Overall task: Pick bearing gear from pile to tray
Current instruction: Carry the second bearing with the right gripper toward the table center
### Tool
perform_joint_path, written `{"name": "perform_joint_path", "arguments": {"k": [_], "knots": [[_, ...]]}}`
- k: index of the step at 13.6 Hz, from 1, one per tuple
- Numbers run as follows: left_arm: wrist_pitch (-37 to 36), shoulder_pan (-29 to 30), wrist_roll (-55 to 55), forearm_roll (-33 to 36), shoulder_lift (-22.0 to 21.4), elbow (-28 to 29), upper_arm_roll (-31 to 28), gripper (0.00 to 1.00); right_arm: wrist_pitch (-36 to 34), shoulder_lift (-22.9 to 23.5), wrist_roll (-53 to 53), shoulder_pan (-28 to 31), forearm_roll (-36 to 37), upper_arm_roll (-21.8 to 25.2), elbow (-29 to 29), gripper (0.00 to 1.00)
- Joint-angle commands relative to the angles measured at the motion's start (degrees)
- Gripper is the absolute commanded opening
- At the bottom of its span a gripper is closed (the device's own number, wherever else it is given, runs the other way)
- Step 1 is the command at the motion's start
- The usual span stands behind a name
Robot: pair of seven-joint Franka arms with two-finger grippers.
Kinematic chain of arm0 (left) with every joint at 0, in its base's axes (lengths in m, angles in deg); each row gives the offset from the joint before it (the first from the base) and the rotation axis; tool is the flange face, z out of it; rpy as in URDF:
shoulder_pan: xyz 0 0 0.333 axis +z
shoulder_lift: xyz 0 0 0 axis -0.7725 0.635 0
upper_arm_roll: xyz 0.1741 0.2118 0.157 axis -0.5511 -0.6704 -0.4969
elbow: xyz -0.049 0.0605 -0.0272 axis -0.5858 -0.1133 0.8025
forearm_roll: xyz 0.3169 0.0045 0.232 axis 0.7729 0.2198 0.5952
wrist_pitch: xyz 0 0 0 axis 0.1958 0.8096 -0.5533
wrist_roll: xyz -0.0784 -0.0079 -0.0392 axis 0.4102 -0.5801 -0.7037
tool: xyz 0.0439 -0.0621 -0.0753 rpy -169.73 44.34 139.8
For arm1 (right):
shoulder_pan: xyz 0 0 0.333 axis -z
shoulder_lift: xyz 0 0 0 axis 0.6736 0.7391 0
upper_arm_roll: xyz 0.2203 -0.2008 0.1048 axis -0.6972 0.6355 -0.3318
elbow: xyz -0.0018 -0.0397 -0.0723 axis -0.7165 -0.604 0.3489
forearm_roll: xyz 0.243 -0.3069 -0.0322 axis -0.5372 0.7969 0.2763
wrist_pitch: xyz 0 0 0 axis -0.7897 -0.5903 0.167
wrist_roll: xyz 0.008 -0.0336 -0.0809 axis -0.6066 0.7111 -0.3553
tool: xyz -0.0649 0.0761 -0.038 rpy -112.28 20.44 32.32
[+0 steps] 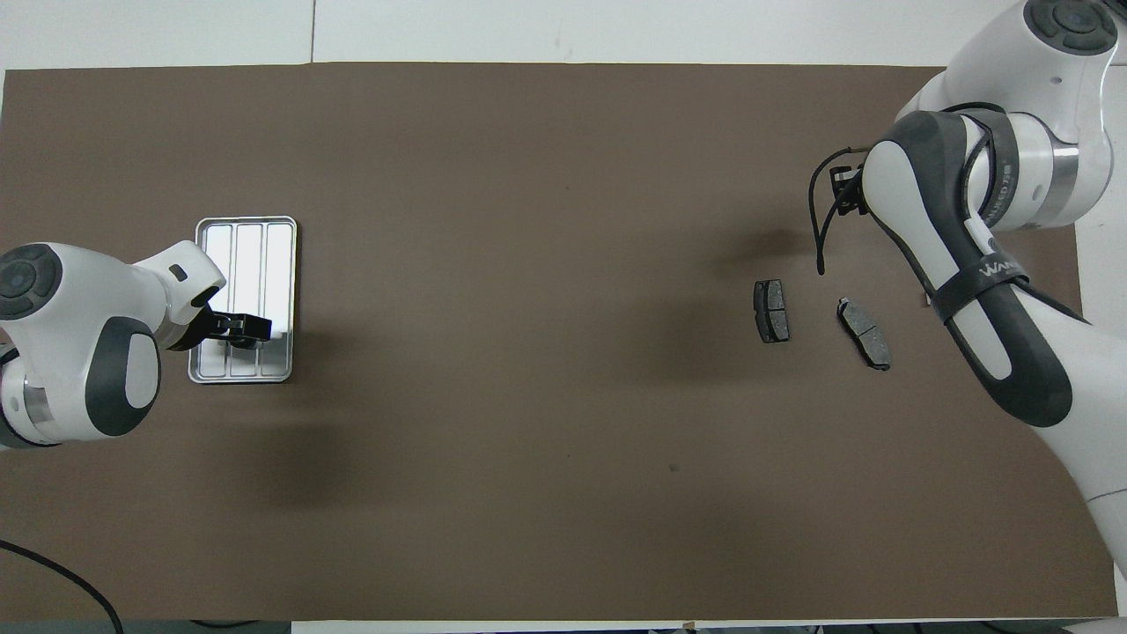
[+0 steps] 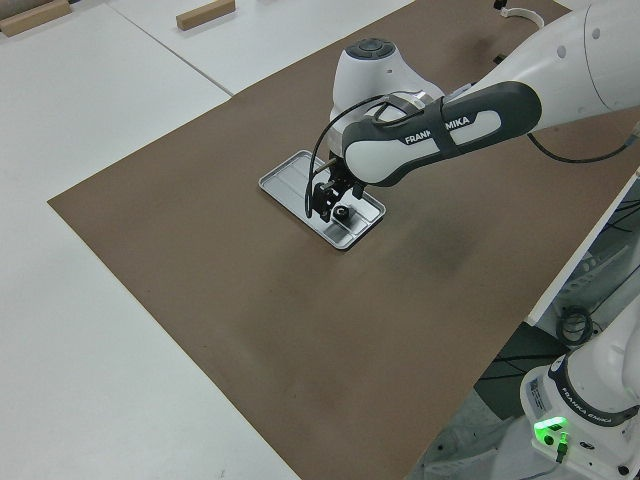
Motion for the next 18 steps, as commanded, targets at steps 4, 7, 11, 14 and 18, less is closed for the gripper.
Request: {"name": "perform_joint_path", "arguments": {"k": [4,7,11,14,18], "knots": [[-9.04,-0.23,-6.77,-2.44,-0.85,-6.91,0.65,1.0,-10.15,-2.64,25.28,-11.58,-0.42,-0.67,7.63,0.0],[-16.16,-0.14,-8.03,-2.44,-2.25,-10.43,0.74,1.0,-9.9,-2.29,40.73,-18.52,-0.51,-0.85,8.6,0.0],[-18.38,-0.23,-9.52,-2.44,-3.13,-11.76,0.73,1.0,-4.46,0.52,61.06,-27.41,-2.27,-0.85,9.04,0.0],[-18.37,-0.93,-11.89,-2.44,-3.13,-11.67,0.82,1.0,0.29,3.94,70.56,-32.33,-2.27,-0.76,9.74,0.0],[-18.38,-1.19,-12.16,-2.44,-3.22,-11.5,0.82,1.0,5.3,8.6,76.82,-36.12,-2.09,-0.49,9.83,0.0]]}}
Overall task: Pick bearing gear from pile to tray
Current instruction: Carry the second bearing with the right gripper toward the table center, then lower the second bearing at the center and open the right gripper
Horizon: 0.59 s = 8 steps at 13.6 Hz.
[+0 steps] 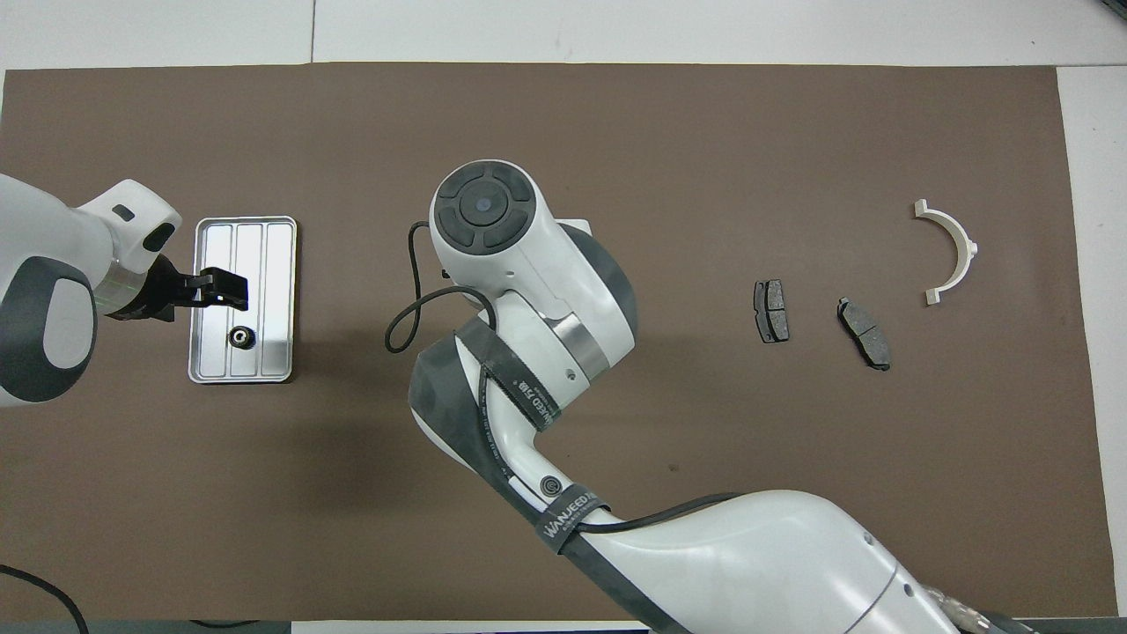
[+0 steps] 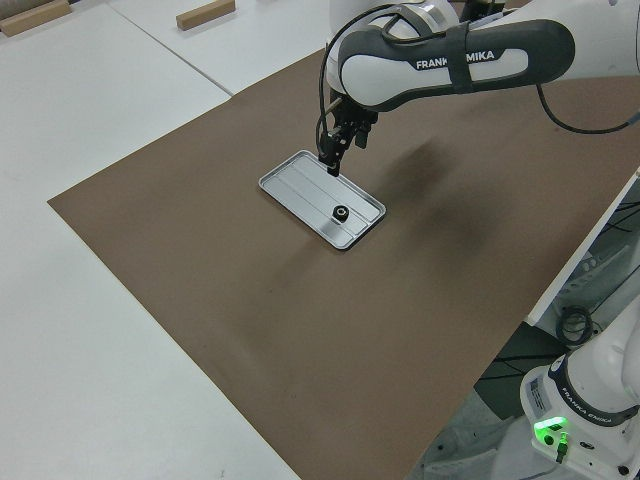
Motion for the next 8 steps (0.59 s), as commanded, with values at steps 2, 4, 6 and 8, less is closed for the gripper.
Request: {"name": "perform_joint_path", "arguments": {"k": [2,4,6,8], "knots": [[-0.99,-0.6,-0.69,-0.65,-0.48,0.12,-0.4,1.0,2.63,4.76,2.8,-1.39,-0.61,0.45,2.29,0.0],[-0.64,-0.6,-0.86,-0.65,-0.48,0.39,-0.4,1.0,3.95,6.52,2.98,-2.01,-0.52,0.63,2.29,0.0],[-0.11,-1.21,-0.95,-0.65,-0.83,0.74,-0.4,1.0,5.09,7.58,3.51,-2.27,-0.52,0.63,2.29,0.0],[-0.11,-1.3,-1.83,-0.65,-0.83,0.74,-0.4,1.0,6.5,8.98,4.03,-2.88,-0.43,0.72,2.29,0.0]]}}
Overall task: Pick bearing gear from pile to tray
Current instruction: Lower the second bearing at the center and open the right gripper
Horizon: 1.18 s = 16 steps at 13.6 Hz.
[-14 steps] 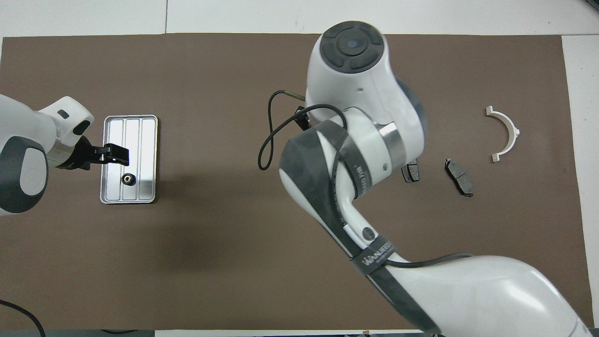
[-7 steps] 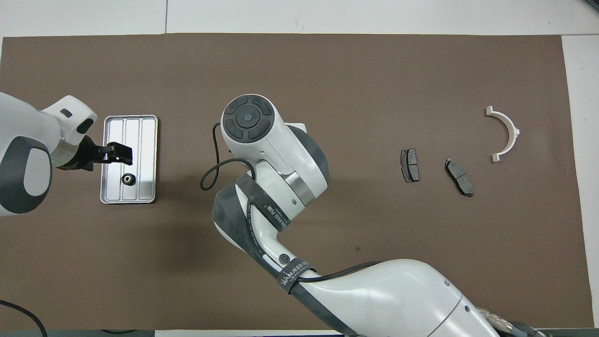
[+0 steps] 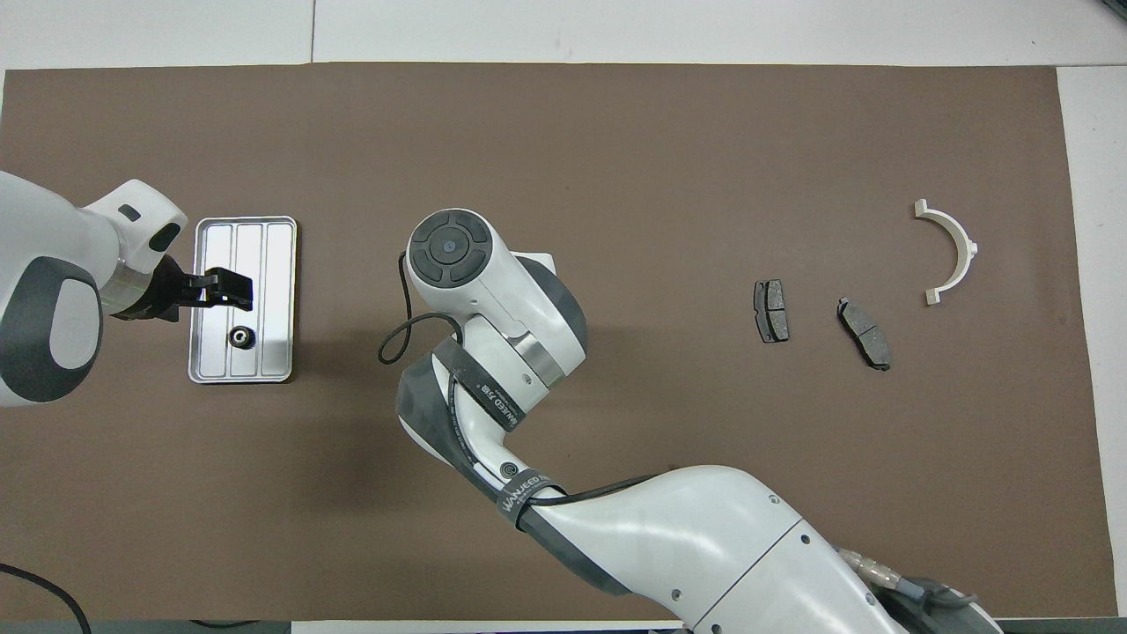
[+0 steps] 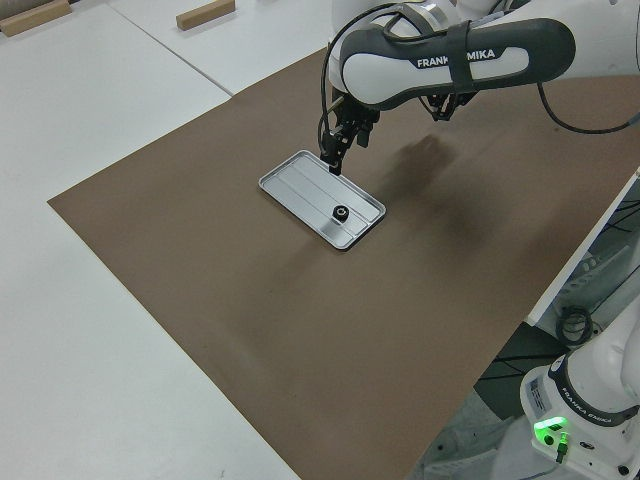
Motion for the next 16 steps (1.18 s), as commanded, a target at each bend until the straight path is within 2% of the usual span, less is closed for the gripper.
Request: {"name": "perform_joint_path", "arguments": {"k": [1,7,8,9,10,12,16], "knots": [[-0.09,-0.84,-1.4,-0.73,-0.83,0.79,-0.46,1.0,1.44,2.74,1.38,-0.97,-0.35,0.62,1.94,0.0],[0.17,-0.84,-1.57,-0.64,-0.83,0.88,-0.46,1.0,2.5,3.97,2.0,-1.14,0.97,0.53,1.85,0.0],[0.26,-0.84,-1.57,-0.64,-0.83,0.97,-0.46,1.0,2.5,3.97,2.17,-1.41,1.58,0.45,1.94,0.11],[0.26,-0.93,-1.66,-0.73,-0.83,0.97,-0.46,1.0,2.5,3.97,2.26,-1.49,1.76,0.45,1.94,0.51],[0.35,-1.02,-2.27,-0.64,-0.83,0.97,-0.46,1.0,2.42,3.89,2.26,-1.5,1.76,0.45,1.94,1.0],[0.35,-1.63,-3.68,-0.64,-0.83,0.97,-0.46,1.0,1.89,2.49,1.83,-0.71,1.76,0.53,1.94,1.0],[1.31,-4.18,-9.11,-0.64,-0.75,0.88,-0.46,1.0,-0.3,-5.05,-4.82,4.03,1.33,0.36,1.68,1.0]]}}
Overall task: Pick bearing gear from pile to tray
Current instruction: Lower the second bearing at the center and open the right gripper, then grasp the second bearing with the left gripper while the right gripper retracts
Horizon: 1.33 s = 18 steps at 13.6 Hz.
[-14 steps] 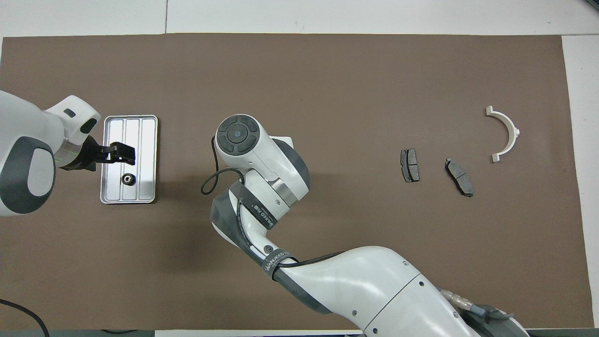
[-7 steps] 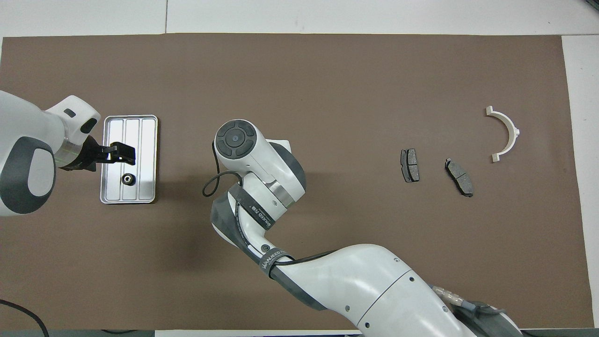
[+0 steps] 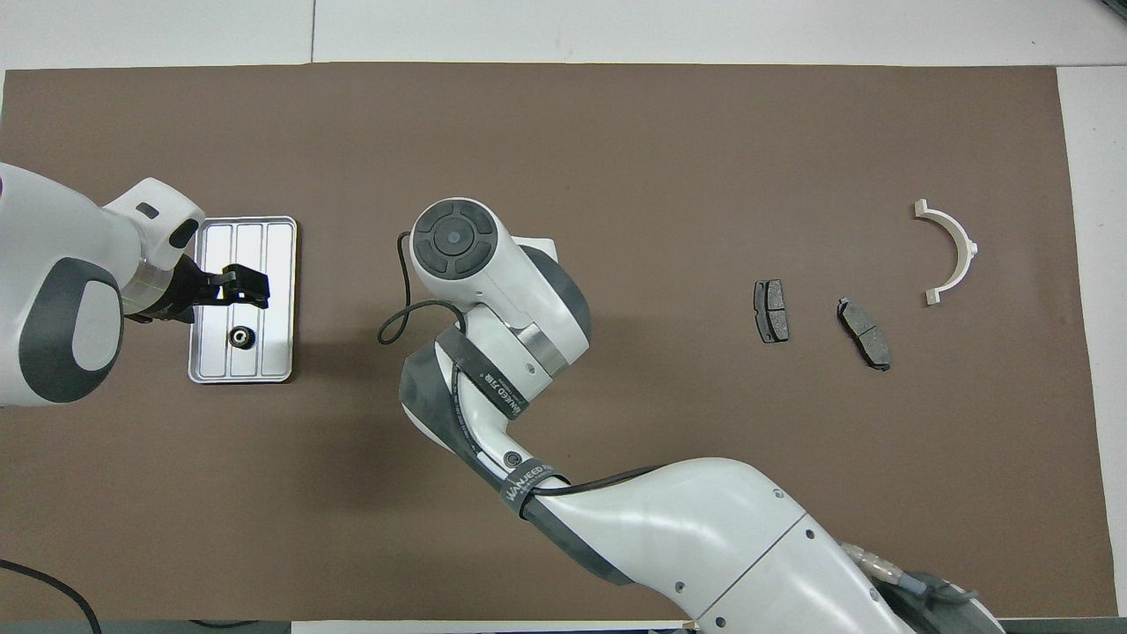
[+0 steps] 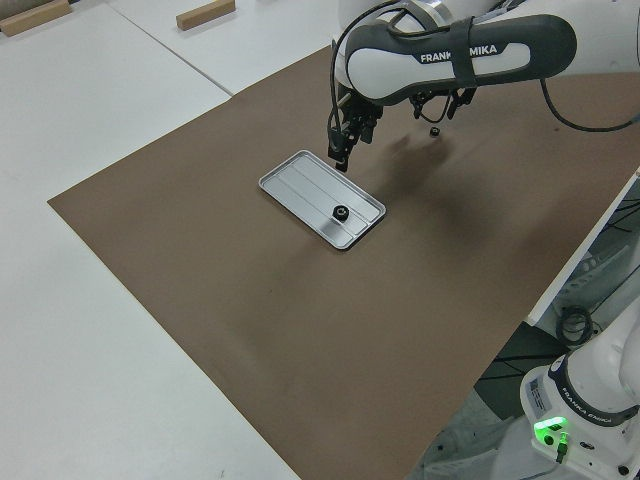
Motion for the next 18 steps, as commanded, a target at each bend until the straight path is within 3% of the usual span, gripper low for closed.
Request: {"name": "perform_joint_path", "arguments": {"k": [1,4,6,9,11,12,14,18], "knots": [[1.66,-3.71,-5.61,-0.71,-0.66,0.8,-0.65,1.0,-3.68,-7.66,-8.7,5.5,-0.06,-0.82,-1.4,1.0],[4.03,-11.52,-20.88,-0.54,-0.22,0.63,-0.82,1.0,-6.85,-16.19,-24.59,12.36,-2.43,-0.91,-3.93,1.0],[5.0,-18.1,-30.1,-0.1,0.74,-0.33,-0.82,1.0,-7.03,-23.65,-37.78,17.53,-3.49,-0.91,-10.69,1.0],[5.27,-27.0,-46.1,3.24,10.99,-9.71,-0.82,1.0,-10.01,-30.7,-59.21,26.32,-5.25,-1.0,-15.37,1.0],[6.84,-30.87,-49.83,3.68,15.93,-11.41,-1.0,1.0,-12.65,-32.82,-69.87,30.64,-5.34,-1.0,-15.55,1.0],[9.46,-30.89,-50.19,4.12,16.13,-9.41,-0.91,0.99,-12.92,-33.96,-73.14,32.05,-5.34,-1.0,-15.99,1.0],[14.56,-31.32,-50.46,4.12,15.78,-5.28,-0.91,0.87,-12.92,-37.73,-77.2,34.16,-5.25,-1.08,-19.23,1.0],[15.2,-31.5,-50.46,4.12,15.69,-4.12,-0.82,0.87,-14.59,-41.35,-82.3,37.41,-4.64,-1.09,-21.87,1.0]]}}
